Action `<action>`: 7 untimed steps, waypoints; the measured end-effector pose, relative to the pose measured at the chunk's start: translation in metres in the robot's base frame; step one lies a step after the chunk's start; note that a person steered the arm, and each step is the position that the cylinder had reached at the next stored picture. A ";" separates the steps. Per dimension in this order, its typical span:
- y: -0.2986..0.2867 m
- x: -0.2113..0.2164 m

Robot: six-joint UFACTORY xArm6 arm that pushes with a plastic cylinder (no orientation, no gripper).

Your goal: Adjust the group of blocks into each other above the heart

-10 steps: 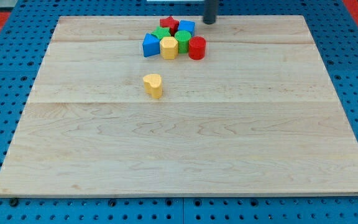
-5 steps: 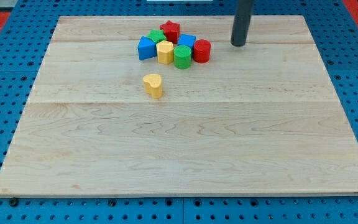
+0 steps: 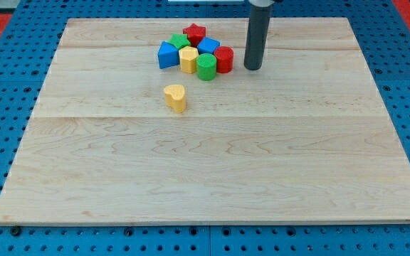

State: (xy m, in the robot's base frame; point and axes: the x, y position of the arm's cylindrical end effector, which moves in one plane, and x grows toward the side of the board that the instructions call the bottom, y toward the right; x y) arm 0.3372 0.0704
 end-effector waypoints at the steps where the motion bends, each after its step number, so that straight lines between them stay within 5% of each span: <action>1: -0.053 0.015; 7: -0.073 0.027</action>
